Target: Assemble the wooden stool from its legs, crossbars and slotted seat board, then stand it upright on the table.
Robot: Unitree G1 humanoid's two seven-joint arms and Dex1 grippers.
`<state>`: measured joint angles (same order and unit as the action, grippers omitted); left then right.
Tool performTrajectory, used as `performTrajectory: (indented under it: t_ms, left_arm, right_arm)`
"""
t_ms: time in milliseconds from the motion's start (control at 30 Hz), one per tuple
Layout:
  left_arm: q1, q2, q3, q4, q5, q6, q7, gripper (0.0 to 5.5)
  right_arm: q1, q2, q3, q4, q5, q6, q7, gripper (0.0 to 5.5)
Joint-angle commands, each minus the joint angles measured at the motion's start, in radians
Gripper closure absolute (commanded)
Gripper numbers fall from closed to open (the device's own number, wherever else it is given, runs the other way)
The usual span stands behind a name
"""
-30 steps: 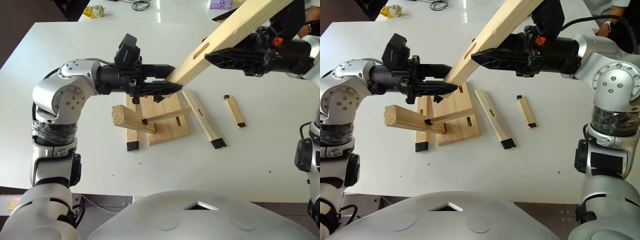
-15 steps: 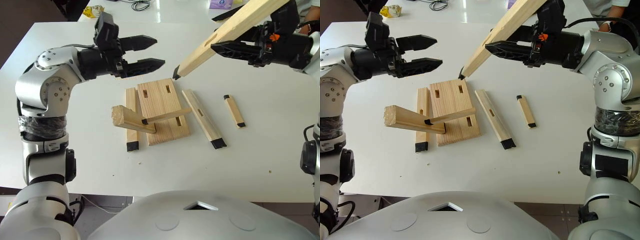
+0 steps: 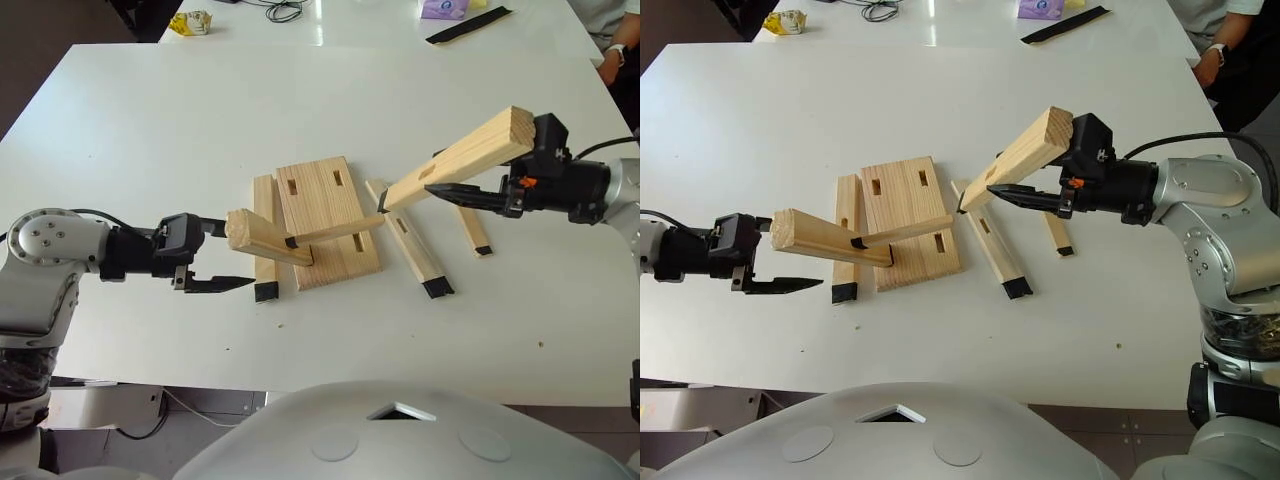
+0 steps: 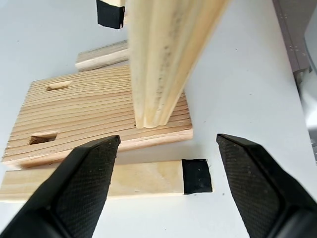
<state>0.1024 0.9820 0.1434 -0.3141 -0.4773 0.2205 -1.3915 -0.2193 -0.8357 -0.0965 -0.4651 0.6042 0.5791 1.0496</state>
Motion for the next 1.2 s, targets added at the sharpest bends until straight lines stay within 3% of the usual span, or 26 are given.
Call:
performTrajectory:
  t_ms: [33,400,1200]
  left_arm:
    - [0.035,-0.035,0.000,-0.116,-0.046,0.072,0.086,1.87]
    - [0.057,-0.100,-0.037,-0.195,-0.031,0.155,0.269,1.87]
    - [0.021,-0.110,-0.073,-0.201,-0.017,0.159,0.311,1.87]
  right_arm:
    - [0.020,-0.009,0.021,-0.020,-0.033,-0.044,0.008,3.45]
    - [0.056,0.029,0.074,-0.016,-0.116,-0.157,-0.019,3.45]
    - [0.106,0.046,0.077,-0.048,-0.050,-0.147,0.008,3.45]
